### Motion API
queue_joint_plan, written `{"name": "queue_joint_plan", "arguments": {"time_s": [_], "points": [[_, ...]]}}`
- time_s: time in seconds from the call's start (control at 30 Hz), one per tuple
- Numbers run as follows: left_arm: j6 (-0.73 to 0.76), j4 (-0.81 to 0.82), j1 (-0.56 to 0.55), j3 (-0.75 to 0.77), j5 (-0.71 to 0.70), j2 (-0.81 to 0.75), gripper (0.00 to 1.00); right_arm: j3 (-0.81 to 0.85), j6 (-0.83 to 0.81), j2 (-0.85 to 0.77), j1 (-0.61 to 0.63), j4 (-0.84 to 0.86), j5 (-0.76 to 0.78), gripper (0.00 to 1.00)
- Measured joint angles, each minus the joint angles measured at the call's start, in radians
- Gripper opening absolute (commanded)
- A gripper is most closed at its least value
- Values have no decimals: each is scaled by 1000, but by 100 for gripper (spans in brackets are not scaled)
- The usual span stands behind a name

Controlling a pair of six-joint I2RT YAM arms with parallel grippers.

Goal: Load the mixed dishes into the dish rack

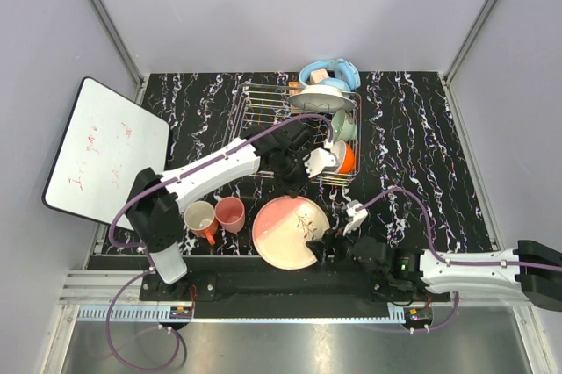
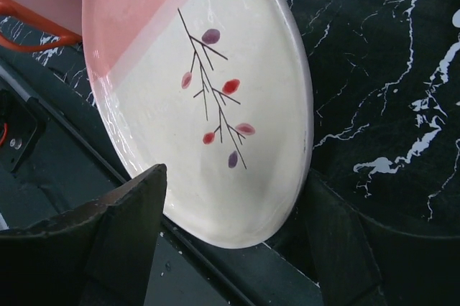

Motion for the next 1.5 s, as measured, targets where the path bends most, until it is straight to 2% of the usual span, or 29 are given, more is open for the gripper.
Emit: {"name": "queue_joint_plan", "arguments": {"time_s": [0.17,0.2,0.43,0.63,0.73,0.87,0.9,1.0,1.2,1.3,1.33,1.37,1.5], "points": [[-11,-2,-7,27,18,0,0,-5,-28,20,-17,56,-31,86],[-14,6,-10,33,24,0,0,-10,-32,11,-18,72,-25,89],[-18,21,-31,40,43,-9,0,-14,-43,-132,-46,161,42,89],[-18,22,-32,37,43,-11,0,-14,-16,8,-69,184,32,83],[-17,32,-32,8,37,-19,0,-9,4,117,-69,159,12,77],[-14,43,-27,-73,24,-31,5,52,27,259,-70,101,6,68],[-13,45,-26,-96,21,-31,5,70,30,289,-70,93,6,62],[-12,47,-12,-152,11,-31,6,107,36,360,-72,86,5,55],[-10,58,29,-180,1,-31,7,137,47,420,-72,81,4,52],[-10,70,41,-180,-2,-31,8,137,49,419,-72,72,7,31],[-10,73,44,-180,-3,-31,9,137,55,417,-73,66,6,9],[-10,75,47,-180,-3,-31,10,137,53,415,-73,63,5,0],[-6,83,58,-182,-3,-31,19,135,70,392,-77,49,9,0]]}}
